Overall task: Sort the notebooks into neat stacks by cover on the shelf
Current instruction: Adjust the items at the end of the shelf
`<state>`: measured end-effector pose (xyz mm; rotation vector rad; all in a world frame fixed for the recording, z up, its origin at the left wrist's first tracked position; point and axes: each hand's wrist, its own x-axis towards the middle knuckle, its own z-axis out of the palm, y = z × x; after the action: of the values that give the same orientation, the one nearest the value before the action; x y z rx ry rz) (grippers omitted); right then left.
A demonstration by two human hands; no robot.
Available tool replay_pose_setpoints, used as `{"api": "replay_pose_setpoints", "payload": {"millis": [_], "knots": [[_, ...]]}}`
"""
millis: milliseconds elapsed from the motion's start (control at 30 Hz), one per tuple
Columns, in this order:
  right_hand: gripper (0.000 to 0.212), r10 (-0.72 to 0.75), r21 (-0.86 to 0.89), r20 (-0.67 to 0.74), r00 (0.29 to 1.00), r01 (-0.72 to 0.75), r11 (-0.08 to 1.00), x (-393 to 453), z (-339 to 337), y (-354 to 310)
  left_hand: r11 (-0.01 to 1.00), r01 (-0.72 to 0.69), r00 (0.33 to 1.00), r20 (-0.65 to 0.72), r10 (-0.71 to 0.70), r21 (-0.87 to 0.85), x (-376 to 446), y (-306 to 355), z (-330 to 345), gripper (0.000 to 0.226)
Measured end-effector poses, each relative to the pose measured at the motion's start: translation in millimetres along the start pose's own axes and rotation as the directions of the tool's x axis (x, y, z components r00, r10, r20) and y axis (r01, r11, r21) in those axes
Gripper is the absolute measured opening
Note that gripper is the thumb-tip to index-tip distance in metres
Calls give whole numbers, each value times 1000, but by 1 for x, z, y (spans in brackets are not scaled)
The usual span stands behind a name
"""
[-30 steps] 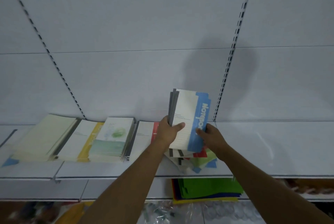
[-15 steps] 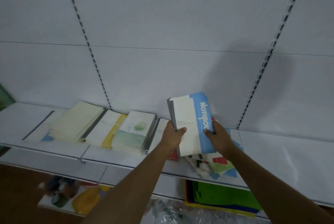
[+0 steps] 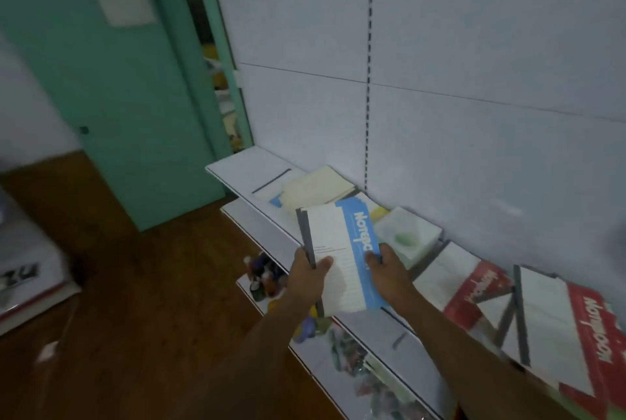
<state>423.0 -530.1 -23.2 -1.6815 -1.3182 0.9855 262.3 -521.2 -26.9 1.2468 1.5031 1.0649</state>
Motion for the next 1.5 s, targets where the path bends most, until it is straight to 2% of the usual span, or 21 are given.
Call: {"api": "replay_pose_setpoints", "payload": {"millis": [100, 233, 400, 600, 767, 967, 1167, 1333, 1500], "knots": [[25, -105, -70, 146, 984, 116, 991, 2, 53, -32, 998, 61, 985, -159, -65, -33, -3, -11, -59, 27], [23, -215, -130, 298, 930, 263, 956, 1, 130, -78, 987, 102, 932, -334, -138, -123, -9, -23, -144, 28], [23, -260, -139, 413, 873, 343, 929, 2, 222, -128, 955, 138, 861, -445, -247, -263, -9, -33, -232, 28], [26, -299, -119, 406, 864, 374, 920, 14, 331, -184, 938, 83, 844, -476, -246, -337, 1, -50, -339, 29], [40, -305, -207, 375, 875, 400, 893, 41, 407, -208, 977, 75, 888, -432, -156, -199, 15, -68, -407, 36], [24, -295, -138, 451, 842, 392, 910, 62, 464, -248, 989, 42, 880, -463, -103, -139, 58, -83, -458, 45], [28, -335, -137, 460, 822, 439, 888, 123, 516, -275, 992, 62, 862, -495, -107, -108, 137, -93, -498, 46], [32, -314, -123, 434, 845, 400, 908, 201, 556, -297, 991, 92, 869, -477, -129, -100, 225, -89, -525, 47], [33, -307, -93, 376, 874, 365, 926, 284, 572, -324, 997, 27, 901, -430, -57, -75, 322, -72, -540, 38]]}}
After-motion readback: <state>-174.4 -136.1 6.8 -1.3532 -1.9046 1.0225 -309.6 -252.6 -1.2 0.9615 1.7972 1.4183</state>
